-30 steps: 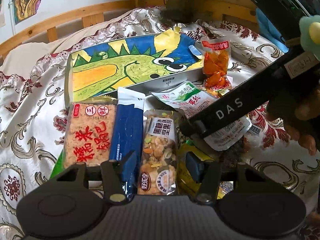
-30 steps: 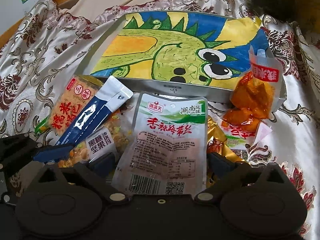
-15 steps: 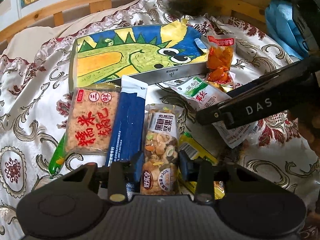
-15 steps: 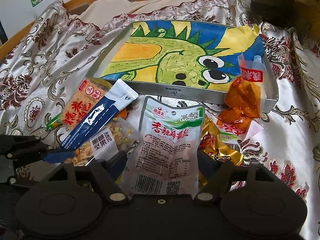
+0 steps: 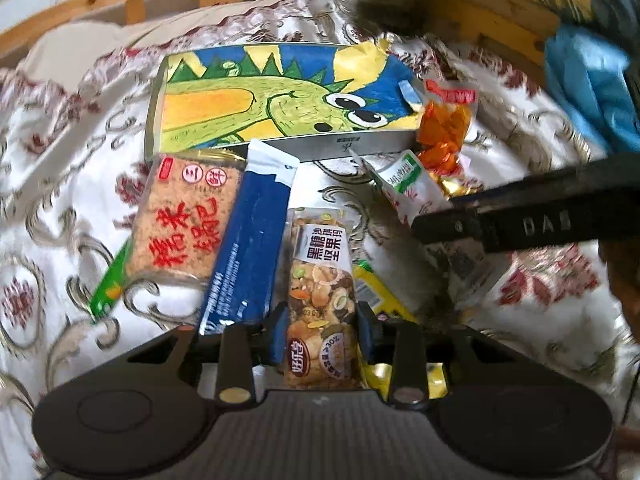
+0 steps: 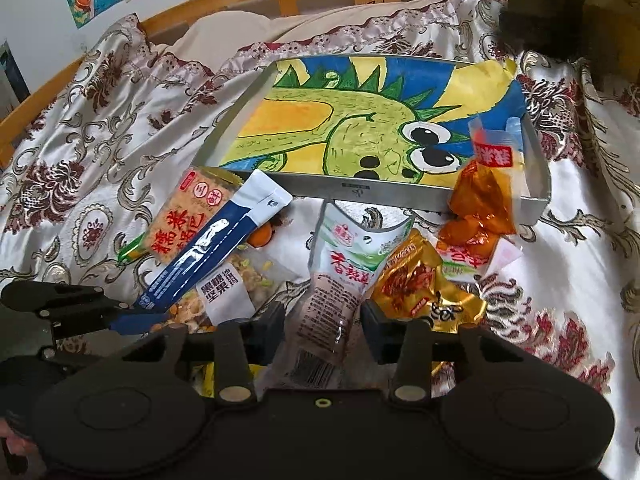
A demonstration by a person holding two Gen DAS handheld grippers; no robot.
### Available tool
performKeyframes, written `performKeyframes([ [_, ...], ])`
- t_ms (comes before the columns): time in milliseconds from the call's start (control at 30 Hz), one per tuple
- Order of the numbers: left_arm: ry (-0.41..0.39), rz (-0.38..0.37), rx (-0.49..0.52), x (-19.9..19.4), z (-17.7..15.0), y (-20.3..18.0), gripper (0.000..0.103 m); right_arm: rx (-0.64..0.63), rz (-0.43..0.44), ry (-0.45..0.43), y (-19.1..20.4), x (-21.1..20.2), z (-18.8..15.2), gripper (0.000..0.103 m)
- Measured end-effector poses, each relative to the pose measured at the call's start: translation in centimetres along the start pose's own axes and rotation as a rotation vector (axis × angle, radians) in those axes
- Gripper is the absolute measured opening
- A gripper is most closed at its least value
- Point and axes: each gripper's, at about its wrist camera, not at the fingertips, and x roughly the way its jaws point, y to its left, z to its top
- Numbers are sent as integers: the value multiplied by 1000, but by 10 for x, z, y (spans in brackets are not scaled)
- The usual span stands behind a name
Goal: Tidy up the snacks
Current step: 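Close the left tool on the nut bag while the right tool grasps the white packet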
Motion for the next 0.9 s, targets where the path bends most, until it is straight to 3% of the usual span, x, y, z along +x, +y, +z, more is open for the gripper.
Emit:
performKeyframes([
  [433, -96, 8, -24, -31, 2, -17, 37, -149, -41, -74, 14, -41, -28, 32],
  [633, -99, 31, -33, -35, 3, -16, 37, -135, -64, -5, 10, -34, -38, 32],
  [700, -95, 33, -35, -35, 2, -16, 37, -134, -75, 4, 9, -31, -42, 35],
  [833, -95, 34, -30, -34, 0, -17, 38, -115, -113, 35, 7, -20, -44, 66],
  [900, -98, 34, -25, -34, -1, -18, 38, -65, -109, 38, 1, -15, -46, 71],
])
